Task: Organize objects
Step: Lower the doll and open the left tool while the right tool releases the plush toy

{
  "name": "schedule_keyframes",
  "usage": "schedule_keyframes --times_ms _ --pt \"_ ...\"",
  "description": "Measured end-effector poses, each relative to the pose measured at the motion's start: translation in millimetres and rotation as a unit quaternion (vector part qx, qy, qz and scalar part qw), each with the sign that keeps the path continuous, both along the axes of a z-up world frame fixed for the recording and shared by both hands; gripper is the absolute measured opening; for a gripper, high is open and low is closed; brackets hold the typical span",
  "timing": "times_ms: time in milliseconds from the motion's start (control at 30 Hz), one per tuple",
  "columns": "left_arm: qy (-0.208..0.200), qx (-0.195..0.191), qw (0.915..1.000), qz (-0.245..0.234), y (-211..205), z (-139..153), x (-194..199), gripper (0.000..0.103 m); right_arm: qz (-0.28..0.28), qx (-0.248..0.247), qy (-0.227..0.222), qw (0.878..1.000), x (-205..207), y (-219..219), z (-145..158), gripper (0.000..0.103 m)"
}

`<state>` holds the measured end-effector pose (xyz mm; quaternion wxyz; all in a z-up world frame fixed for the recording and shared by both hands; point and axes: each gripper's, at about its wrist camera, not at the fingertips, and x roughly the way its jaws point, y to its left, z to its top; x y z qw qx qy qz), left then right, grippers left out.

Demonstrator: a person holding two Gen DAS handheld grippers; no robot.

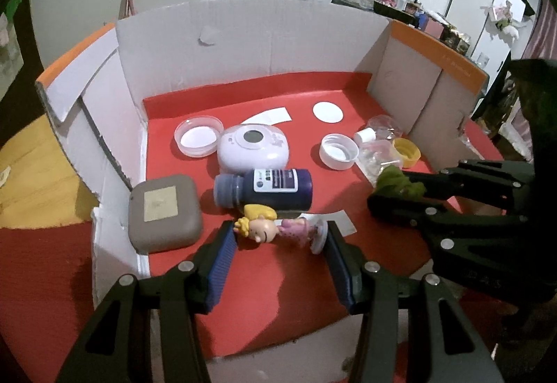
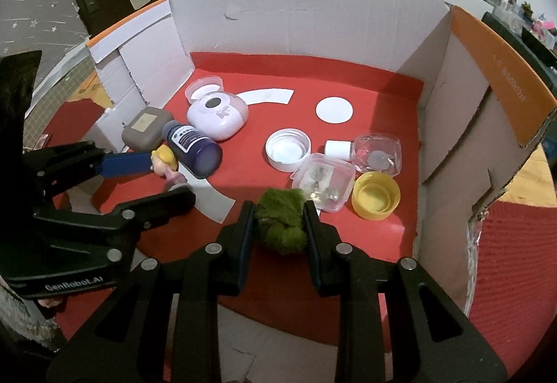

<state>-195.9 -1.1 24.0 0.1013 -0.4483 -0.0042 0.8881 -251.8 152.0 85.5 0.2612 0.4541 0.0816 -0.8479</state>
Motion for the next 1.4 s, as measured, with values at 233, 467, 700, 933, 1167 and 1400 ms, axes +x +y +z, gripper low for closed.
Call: schedule_keyframes --times_ms 233,467,700,933,1167,1400 --pt "0.006 -0.004 1.0 0.005 0.8 -1.7 -2.0 0.053 0.001 0.005 0.005 1.0 1.7 -0.7 -0.7 0.025" --pt "0.005 -0.002 1.0 0.005 -0.5 -2.4 -3.6 0.053 -0.002 -0.004 -0.001 1.0 -0.1 0.4 -0.4 0.026" --pt "0.007 0.002 1.0 0.006 -2.3 -1.5 -3.0 0.053 -0.001 -0.008 0.0 1.0 0.2 0.3 0.2 0.026" --pt "0.018 0.0 0.9998 0.009 -2.7 3.6 1.3 0.057 0.002 -0.006 0.007 1.0 5.3 1.1 3.1 0.027" --pt "0.03 -0.002 0.9995 0.013 -3.6 10.5 9.0 0.062 -0.001 -0.006 0.019 1.0 12.1 3.6 10.0 0.027" --pt "0.046 -0.011 0.9986 0.022 -3.6 18.2 21.3 0.07 -0.006 -0.012 0.035 0.999 23.0 8.9 17.0 0.061"
